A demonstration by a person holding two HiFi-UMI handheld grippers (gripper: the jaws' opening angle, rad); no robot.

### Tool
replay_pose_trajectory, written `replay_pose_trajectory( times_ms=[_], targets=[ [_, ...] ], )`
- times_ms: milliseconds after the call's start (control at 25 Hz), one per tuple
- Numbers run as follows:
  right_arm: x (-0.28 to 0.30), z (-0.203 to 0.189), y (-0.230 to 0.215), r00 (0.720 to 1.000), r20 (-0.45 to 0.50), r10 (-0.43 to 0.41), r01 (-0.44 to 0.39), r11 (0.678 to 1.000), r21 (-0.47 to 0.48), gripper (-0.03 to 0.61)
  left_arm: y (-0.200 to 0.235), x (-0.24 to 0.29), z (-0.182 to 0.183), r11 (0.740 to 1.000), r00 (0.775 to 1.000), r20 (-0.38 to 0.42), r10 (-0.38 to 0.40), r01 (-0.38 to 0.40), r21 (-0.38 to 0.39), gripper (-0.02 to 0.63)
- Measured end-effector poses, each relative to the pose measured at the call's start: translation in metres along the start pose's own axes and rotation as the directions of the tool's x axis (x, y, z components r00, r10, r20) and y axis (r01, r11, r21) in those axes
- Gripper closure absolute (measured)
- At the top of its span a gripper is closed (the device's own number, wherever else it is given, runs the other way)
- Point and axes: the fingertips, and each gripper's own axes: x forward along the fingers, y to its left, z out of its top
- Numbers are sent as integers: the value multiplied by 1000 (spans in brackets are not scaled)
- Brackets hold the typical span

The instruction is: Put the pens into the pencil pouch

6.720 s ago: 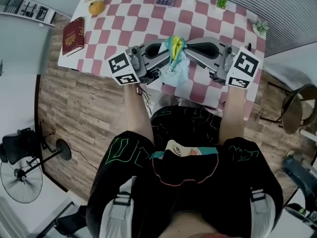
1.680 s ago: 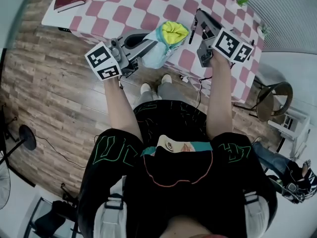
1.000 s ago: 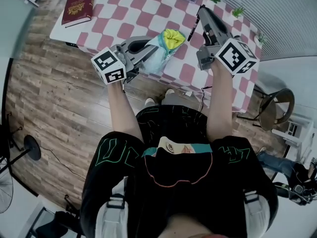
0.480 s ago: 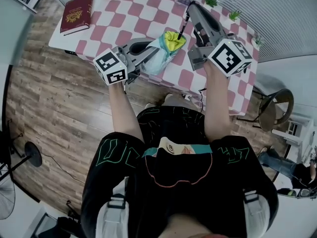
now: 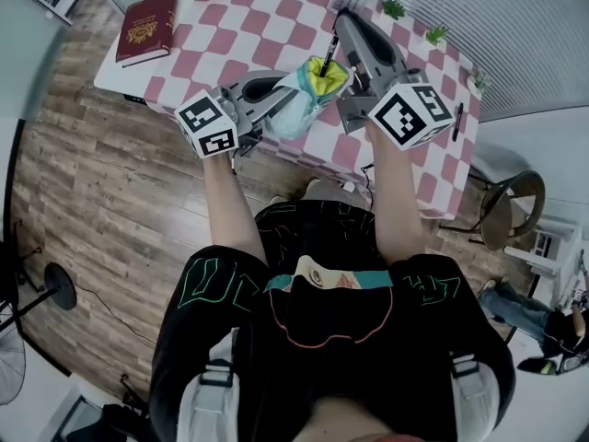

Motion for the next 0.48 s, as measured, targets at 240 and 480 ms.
replay_pose_trajectory(
  times_ms=[240,480],
  targets=[
    [4,-15,14,998,-39,42,-43,999,-33,529,3,-17,16,999,995,95,36,-35,-9,614],
    [1,-26,28,992,-91,87,-93,993,-68,529,7,-27,18,997,990,117,77,-76,-5,614]
  ],
)
